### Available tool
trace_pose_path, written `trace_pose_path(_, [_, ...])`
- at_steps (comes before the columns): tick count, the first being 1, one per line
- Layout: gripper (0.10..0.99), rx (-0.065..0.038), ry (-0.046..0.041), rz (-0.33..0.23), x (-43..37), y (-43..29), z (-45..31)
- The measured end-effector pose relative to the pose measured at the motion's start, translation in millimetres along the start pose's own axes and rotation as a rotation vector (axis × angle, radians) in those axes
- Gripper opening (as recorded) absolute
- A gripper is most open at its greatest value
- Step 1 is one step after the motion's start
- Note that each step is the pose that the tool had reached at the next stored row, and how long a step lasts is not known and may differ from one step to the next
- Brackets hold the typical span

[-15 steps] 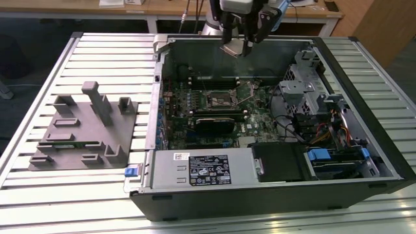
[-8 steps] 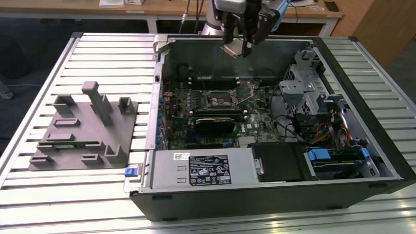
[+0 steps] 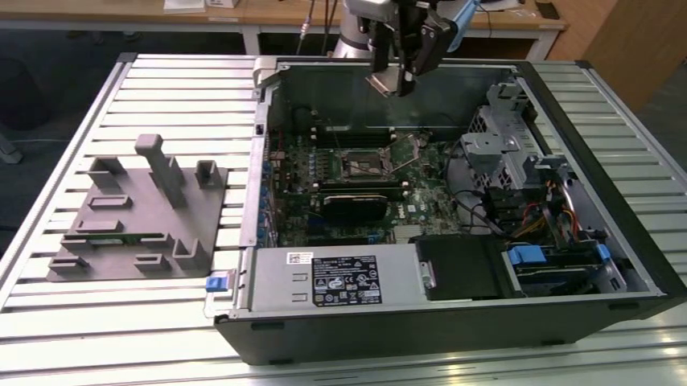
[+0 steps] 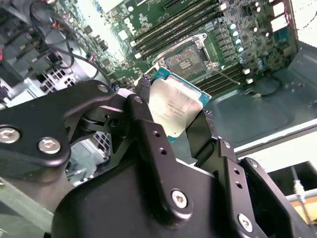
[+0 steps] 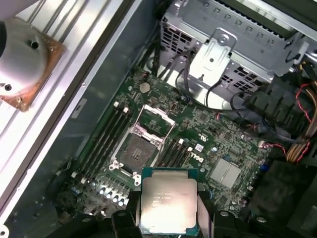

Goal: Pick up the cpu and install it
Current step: 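Place the cpu into insertion slot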

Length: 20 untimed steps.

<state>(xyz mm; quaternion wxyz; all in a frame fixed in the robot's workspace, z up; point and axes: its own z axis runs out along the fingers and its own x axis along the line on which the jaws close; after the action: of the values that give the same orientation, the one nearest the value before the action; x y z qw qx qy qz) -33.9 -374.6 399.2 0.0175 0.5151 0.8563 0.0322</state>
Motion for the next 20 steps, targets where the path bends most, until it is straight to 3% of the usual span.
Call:
trace_pose_path(16, [0.545, -0.001, -0.0181, 0.247, 0.6, 0.1, 3.4])
trace_pose_path(20, [0.545, 0.003, -0.0109, 0.272, 0.8, 0.1, 4.5])
